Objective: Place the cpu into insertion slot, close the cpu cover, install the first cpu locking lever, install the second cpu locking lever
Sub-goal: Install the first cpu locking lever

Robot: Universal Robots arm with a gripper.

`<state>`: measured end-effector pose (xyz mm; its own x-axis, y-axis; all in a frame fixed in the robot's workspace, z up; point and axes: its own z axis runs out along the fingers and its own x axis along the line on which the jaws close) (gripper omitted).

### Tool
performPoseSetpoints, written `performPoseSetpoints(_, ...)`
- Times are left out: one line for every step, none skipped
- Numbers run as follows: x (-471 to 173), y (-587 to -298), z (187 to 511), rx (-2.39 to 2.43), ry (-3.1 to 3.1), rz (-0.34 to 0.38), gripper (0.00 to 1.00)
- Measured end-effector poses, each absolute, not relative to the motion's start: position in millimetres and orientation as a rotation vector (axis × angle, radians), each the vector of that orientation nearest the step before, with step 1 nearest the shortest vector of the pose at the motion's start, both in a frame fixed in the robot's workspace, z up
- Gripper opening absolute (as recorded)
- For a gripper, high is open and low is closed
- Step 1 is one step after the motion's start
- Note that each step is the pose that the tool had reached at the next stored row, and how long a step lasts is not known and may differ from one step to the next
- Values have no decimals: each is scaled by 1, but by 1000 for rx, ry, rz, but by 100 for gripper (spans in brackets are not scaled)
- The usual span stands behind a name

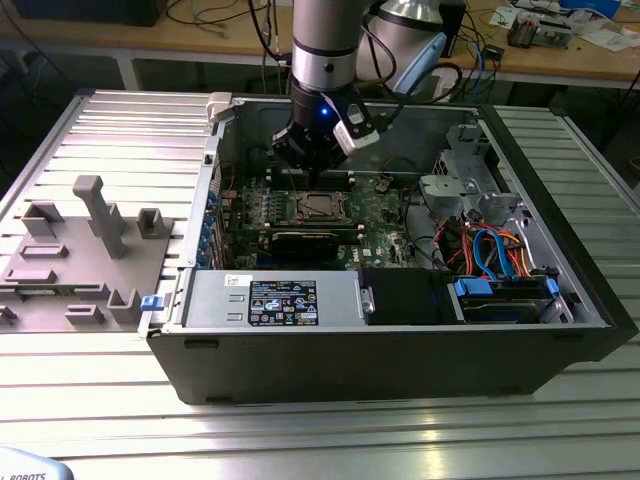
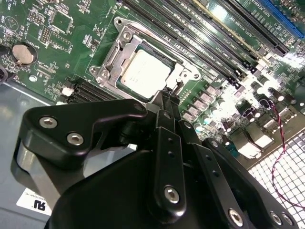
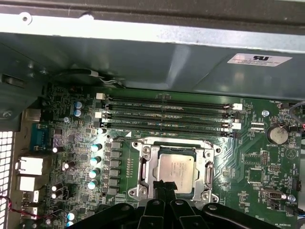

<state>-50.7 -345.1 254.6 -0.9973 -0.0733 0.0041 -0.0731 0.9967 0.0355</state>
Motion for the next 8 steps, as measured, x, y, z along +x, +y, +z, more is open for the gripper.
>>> performPoseSetpoints(-52, -345, 255, 115, -3134, -56, 11)
performPoseSetpoints(-53, -345, 255, 115, -3135, -55, 11)
performPoseSetpoints(-55, -345, 255, 115, -3136, -55, 11)
performPoseSetpoints(-57, -345, 255, 115, -3136, -55, 11)
performPoseSetpoints(-58, -345, 255, 115, -3136, -55, 11)
performPoseSetpoints(-58, -344, 255, 115, -3137, -55, 11)
performPoseSetpoints(-60, -344, 255, 115, -3137, -55, 11)
performPoseSetpoints(-61, -344, 255, 115, -3137, -55, 11)
